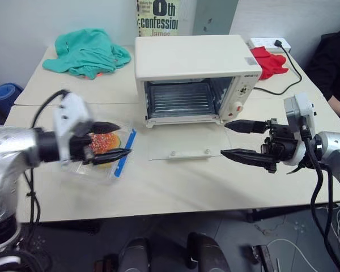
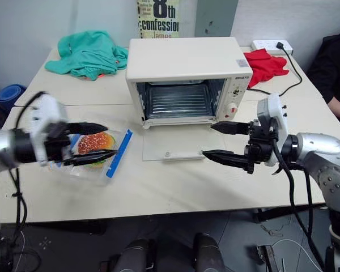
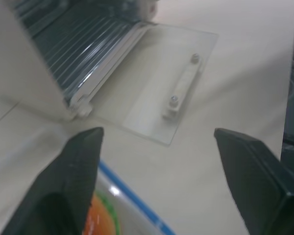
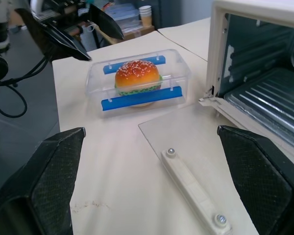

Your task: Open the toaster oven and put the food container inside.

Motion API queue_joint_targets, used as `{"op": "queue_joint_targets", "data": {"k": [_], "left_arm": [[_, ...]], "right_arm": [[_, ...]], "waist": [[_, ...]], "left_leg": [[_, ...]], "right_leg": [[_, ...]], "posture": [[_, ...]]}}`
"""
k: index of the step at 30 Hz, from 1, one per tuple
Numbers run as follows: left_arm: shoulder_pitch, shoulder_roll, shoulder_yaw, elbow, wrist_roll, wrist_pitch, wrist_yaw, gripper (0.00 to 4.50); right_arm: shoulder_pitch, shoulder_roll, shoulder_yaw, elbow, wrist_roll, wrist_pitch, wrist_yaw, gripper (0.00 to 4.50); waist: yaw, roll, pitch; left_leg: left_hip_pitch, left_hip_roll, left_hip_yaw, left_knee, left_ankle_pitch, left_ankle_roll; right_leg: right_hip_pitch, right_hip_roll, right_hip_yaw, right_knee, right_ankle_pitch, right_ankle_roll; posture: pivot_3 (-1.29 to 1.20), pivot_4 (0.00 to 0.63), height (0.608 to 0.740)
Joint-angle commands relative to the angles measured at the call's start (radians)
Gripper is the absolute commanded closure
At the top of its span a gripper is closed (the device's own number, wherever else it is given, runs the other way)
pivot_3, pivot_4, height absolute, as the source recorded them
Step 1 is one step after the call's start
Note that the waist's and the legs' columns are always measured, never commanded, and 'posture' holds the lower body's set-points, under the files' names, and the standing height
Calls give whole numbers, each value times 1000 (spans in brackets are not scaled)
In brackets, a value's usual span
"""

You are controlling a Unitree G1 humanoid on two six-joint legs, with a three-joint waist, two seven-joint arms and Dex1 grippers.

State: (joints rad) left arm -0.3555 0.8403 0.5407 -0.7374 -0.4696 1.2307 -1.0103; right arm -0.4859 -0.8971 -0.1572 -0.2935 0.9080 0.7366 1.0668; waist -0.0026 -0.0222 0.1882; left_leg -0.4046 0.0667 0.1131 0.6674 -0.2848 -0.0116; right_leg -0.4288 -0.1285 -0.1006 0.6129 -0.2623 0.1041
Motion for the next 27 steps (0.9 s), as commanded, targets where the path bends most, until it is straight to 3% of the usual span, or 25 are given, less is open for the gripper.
{"op": "queue_joint_targets", "data": {"k": [1,4,7,14,17,22,27], "left_arm": [[100,-43,191,-130,-14,136,95,15],[141,-102,308,-183,-35,248,139,15],[232,-191,519,-242,-99,375,102,15],[397,-414,771,-280,-253,384,268,15],[383,-502,766,-257,-313,384,459,15],[301,-592,658,-202,-413,384,856,15],[214,-758,609,-153,-638,384,1314,15]], "right_arm": [[-74,20,56,70,-53,-48,82,0],[-124,58,105,130,-99,-75,118,0],[-169,104,148,181,-135,-97,160,0],[-204,163,177,232,-174,-110,203,0],[-200,181,184,234,-186,-112,207,0],[-187,195,177,214,-187,-99,199,0],[-143,180,145,157,-166,-68,179,0]], "waist": [[2,0,0],[4,-1,0],[0,-1,0],[1,-1,0],[5,-1,-1],[2,-2,-1],[3,-3,-2]], "left_leg": [[0,0,0,0,0,0],[0,0,-2,0,1,-1],[0,0,-1,1,0,-1],[0,0,-2,1,2,-7],[0,-1,-4,2,-1,-2],[0,-1,-6,3,-1,-2],[0,-1,-8,3,-1,-2]], "right_leg": [[0,0,0,0,0,0],[0,0,-1,0,0,0],[0,0,-1,1,0,0],[0,0,-1,1,-1,-2],[2,-2,-2,2,-1,-2],[2,-2,-2,6,-1,-2],[2,-2,-1,7,-1,-2]], "posture": [[0,150,740],[0,150,740],[0,150,740],[0,150,740],[0,150,740],[0,150,740],[0,150,740]]}}
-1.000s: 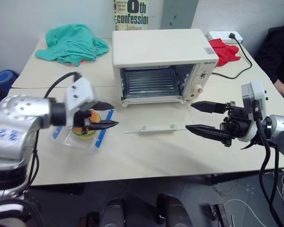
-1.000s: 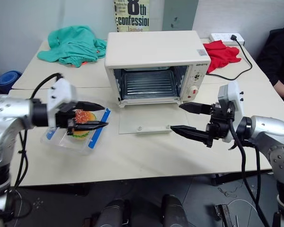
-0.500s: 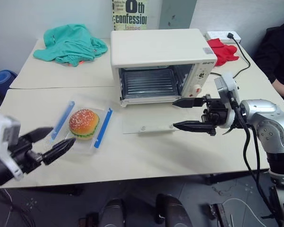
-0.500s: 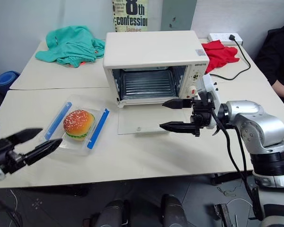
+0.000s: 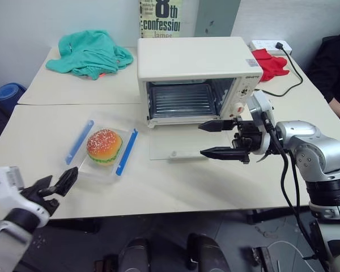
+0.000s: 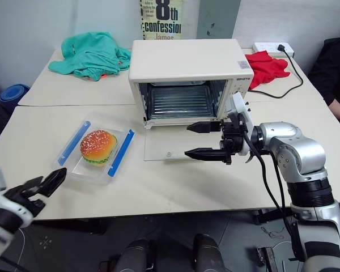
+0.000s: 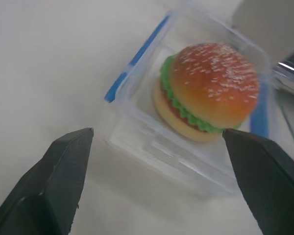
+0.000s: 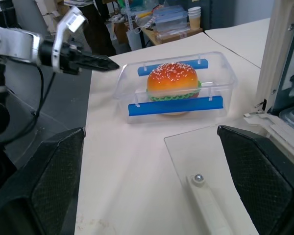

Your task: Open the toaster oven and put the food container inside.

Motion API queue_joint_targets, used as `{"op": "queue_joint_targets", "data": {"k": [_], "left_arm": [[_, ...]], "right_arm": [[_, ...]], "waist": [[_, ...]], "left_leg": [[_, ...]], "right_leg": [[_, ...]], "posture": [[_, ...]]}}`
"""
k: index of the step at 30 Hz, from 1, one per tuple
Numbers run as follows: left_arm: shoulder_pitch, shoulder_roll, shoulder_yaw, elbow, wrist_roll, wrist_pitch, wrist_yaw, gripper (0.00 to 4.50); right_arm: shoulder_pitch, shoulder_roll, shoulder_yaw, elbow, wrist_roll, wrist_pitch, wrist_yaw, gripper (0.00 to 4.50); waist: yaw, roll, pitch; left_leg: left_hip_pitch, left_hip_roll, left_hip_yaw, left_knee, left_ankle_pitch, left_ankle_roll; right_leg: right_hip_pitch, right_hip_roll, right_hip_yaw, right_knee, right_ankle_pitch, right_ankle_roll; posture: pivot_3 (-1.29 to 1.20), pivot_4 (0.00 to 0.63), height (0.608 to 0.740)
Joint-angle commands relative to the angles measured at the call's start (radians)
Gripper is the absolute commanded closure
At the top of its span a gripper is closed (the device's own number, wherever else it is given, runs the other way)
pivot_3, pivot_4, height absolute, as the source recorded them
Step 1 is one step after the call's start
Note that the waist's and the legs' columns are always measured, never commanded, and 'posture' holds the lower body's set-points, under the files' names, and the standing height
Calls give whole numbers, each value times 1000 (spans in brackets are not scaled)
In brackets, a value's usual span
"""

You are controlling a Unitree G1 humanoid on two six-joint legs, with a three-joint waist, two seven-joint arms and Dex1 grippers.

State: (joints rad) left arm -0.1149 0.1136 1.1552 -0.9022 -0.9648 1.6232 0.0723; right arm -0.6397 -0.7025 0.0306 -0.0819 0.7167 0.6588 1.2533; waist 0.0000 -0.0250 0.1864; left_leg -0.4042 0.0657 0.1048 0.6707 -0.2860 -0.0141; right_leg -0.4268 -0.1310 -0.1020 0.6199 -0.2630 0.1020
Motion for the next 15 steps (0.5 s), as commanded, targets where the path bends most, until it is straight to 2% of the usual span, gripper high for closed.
{"op": "queue_joint_targets", "data": {"k": [1,2,3,4,5,6,10,13,15], "left_arm": [[-31,-37,-20,31,-202,-9,314,15],[-49,-44,-34,56,-258,-9,407,15],[50,62,-146,116,-515,-181,617,15],[109,145,-240,167,-709,-317,791,15],[144,223,-338,208,-878,-467,962,15],[163,289,-419,237,-972,-580,1078,15],[153,403,-609,239,-1007,-831,1260,15],[141,462,-670,243,-1007,-924,1320,635],[132,485,-697,256,-1007,-957,1340,1270]], "right_arm": [[24,-17,-50,-70,30,17,-16,0],[35,-20,-59,-85,36,25,-25,0],[43,-21,-65,-96,40,30,-32,0],[52,-21,-72,-109,45,36,-41,0],[64,-23,-80,-125,52,42,-52,0],[77,-24,-90,-142,60,50,-64,0],[120,-28,-120,-194,79,68,-104,0],[143,-30,-138,-224,96,77,-131,0],[153,-30,-149,-238,105,82,-149,0]], "waist": [[1,0,0],[1,0,0],[2,0,0],[-2,-1,1],[-3,-2,0],[-3,-2,0],[9,-1,0],[12,-1,0],[15,-1,0]], "left_leg": [[0,0,-1,0,0,0],[0,0,-2,0,0,0],[0,0,-4,0,0,0],[1,0,-5,0,0,0],[1,2,-6,-2,-1,-1],[2,4,-5,-3,-1,-2],[7,0,-3,-4,-1,-1],[8,0,0,-4,-2,0],[8,0,0,-4,-2,0]], "right_leg": [[0,0,0,0,0,0],[0,0,0,0,0,0],[0,0,0,0,0,0],[0,0,0,0,0,0],[-1,-2,2,1,0,0],[0,-2,7,3,0,-1],[2,-3,7,0,-1,-4],[3,-2,6,-3,-1,-4],[3,-1,6,-3,-1,-4]], "posture": [[0,150,740],[0,150,740],[0,150,740],[0,150,740],[0,150,740],[0,150,740],[0,150,740],[0,150,740],[0,150,740]]}}
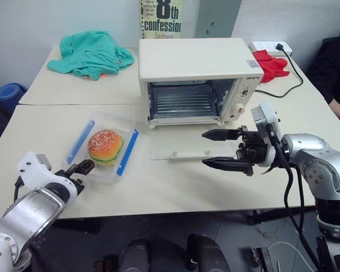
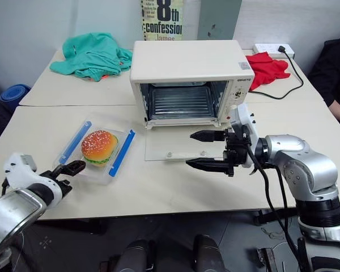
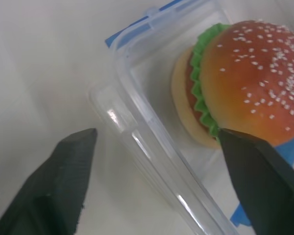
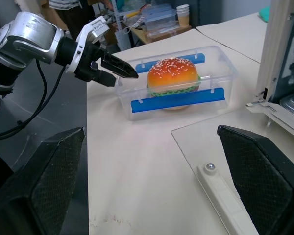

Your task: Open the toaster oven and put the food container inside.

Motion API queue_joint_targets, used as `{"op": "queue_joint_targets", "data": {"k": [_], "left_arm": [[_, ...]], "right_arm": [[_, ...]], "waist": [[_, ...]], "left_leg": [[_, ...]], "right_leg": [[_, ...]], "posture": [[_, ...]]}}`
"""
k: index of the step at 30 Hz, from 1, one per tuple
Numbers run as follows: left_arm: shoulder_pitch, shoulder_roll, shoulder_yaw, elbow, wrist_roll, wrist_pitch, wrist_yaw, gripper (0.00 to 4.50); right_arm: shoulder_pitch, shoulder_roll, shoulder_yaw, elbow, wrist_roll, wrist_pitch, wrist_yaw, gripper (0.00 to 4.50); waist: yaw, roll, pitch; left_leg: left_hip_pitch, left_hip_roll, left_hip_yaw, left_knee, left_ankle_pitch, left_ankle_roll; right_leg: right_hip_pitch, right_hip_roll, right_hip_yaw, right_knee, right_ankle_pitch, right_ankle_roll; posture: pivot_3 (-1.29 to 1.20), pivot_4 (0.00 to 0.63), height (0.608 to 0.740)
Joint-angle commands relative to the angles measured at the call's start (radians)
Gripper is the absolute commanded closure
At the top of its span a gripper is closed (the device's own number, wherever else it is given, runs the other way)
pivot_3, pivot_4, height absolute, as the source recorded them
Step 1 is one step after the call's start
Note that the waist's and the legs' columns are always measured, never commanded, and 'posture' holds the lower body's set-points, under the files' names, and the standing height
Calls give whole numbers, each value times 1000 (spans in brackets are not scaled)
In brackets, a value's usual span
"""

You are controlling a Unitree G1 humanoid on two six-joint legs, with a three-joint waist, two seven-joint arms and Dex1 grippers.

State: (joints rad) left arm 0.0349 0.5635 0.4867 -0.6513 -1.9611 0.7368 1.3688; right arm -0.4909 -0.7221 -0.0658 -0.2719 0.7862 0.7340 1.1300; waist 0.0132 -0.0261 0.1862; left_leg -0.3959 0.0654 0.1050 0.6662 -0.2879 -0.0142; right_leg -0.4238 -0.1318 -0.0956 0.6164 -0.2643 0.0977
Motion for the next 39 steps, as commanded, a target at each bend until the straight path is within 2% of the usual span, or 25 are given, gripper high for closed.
{"op": "queue_joint_targets", "data": {"k": [1,5,10,13,15,20,22,25,30,34,39], "left_arm": [[-21,43,-39,11,-11,-83,54,1553],[-24,44,-66,39,-11,-107,77,2866],[-40,22,-74,67,-11,-122,111,4226],[-36,62,-66,107,-11,-75,92,4272],[-36,142,-47,170,-11,2,37,4272],[-154,426,-61,378,-11,252,-268,4272],[-219,503,-102,445,-11,329,-377,4272],[-326,599,-183,525,-11,426,-521,4272],[-483,695,-305,629,-11,497,-632,4272],[-599,724,-386,701,19,535,-682,4272],[-721,741,-423,812,113,595,-756,4272]], "right_arm": [[7,-10,-57,-53,40,9,-33,0],[22,-10,-77,-74,59,19,-59,0],[43,-12,-94,-99,76,24,-87,0],[47,-16,-100,-106,83,29,-94,0],[50,-23,-106,-107,87,31,-97,0],[55,-54,-132,-94,101,37,-94,0],[60,-64,-145,-88,110,46,-99,0],[77,-80,-176,-89,145,76,-107,0],[131,-92,-215,-127,164,78,-132,0],[179,-94,-238,-159,153,57,-156,0],[216,-97,-262,-179,158,43,-172,0]], "waist": [[4,0,0],[7,0,0],[12,0,0],[12,0,0],[11,0,0],[7,1,0],[8,1,0],[11,0,0],[14,0,0],[13,0,1],[13,-1,1]], "left_leg": [[0,0,0,0,0,0],[2,0,3,-2,0,0],[3,0,9,-2,0,0],[5,1,12,-2,0,1],[5,1,13,-3,-1,0],[8,2,11,-5,-1,-1],[7,2,11,-6,-2,-3],[5,2,13,-9,-2,-4],[5,2,13,-13,-3,-8],[4,1,15,-15,-4,-9],[3,1,15,-15,-4,-9]], "right_leg": [[0,1,0,0,0,0],[0,2,2,0,0,0],[1,2,3,-1,0,0],[3,2,3,-3,0,0],[3,3,3,-4,0,0],[2,7,3,-4,-1,-2],[-1,8,3,-4,-5,-9],[-4,8,4,-4,-3,-4],[-5,8,3,-6,-3,-4],[-6,8,4,-9,-2,-4],[-6,9,3,-11,-2,-3]], "posture": [[0,150,740],[0,150,740],[0,150,740],[0,150,740],[0,150,740],[0,150,740],[0,150,740],[0,150,740],[0,150,740],[0,150,740],[0,150,740]]}}
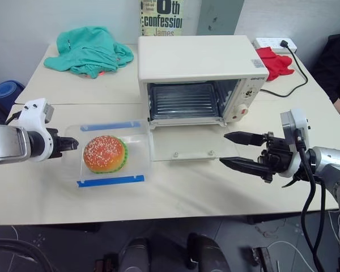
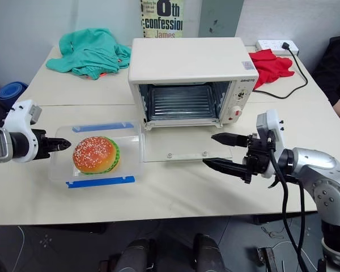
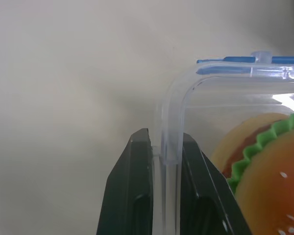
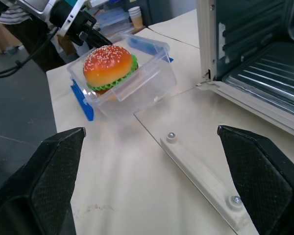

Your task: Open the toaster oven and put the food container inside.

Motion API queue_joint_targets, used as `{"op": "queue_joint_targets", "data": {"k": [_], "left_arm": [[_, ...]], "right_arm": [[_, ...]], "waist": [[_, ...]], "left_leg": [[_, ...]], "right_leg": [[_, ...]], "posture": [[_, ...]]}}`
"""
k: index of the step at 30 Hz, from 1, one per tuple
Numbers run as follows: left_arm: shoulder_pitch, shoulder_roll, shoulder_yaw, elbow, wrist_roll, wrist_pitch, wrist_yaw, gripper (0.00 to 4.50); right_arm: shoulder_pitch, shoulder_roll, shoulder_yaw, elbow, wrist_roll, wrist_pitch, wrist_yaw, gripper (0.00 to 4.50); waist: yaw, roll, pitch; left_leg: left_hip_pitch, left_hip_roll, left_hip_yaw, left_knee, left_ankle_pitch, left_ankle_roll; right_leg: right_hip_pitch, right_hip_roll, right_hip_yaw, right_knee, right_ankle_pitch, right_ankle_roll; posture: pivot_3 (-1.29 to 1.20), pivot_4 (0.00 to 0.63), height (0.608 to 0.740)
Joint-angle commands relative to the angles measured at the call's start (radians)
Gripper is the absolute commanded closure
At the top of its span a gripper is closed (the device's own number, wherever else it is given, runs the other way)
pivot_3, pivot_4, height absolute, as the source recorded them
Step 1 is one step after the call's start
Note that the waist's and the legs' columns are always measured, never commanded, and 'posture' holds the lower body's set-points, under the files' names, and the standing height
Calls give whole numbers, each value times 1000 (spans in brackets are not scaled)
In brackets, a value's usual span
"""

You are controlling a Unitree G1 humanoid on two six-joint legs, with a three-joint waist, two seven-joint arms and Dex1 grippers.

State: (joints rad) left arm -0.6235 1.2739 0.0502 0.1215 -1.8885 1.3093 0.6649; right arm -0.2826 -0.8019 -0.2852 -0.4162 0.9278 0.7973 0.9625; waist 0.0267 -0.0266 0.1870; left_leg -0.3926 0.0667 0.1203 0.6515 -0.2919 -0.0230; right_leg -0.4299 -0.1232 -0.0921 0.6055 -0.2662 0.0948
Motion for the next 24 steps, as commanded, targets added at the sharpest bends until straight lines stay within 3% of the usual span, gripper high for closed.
{"op": "queue_joint_targets", "data": {"k": [1,8,15,24], "left_arm": [[-91,35,12,59,69,39,-77,4272],[-244,29,8,134,250,155,-217,4272],[-330,-102,-64,45,159,232,-207,4272],[-448,-358,-264,71,-77,57,95,4272]], "right_arm": [[10,-20,-44,-34,16,-21,-4,0],[-16,-35,-38,5,15,-30,9,0],[-31,-57,-56,23,27,-22,36,0],[3,-70,-134,5,101,-9,33,0]], "waist": [[0,0,0],[-3,-2,1],[1,-2,1],[0,-4,2]], "left_leg": [[0,0,0,0,0,0],[1,1,0,0,1,-1],[1,1,-1,1,1,-1],[1,1,-1,7,0,-1]], "right_leg": [[0,0,0,0,0,0],[-1,4,2,0,0,1],[0,5,5,1,1,2],[0,5,10,4,3,5]], "posture": [[0,150,740],[0,150,740],[0,150,740],[0,150,740]]}}
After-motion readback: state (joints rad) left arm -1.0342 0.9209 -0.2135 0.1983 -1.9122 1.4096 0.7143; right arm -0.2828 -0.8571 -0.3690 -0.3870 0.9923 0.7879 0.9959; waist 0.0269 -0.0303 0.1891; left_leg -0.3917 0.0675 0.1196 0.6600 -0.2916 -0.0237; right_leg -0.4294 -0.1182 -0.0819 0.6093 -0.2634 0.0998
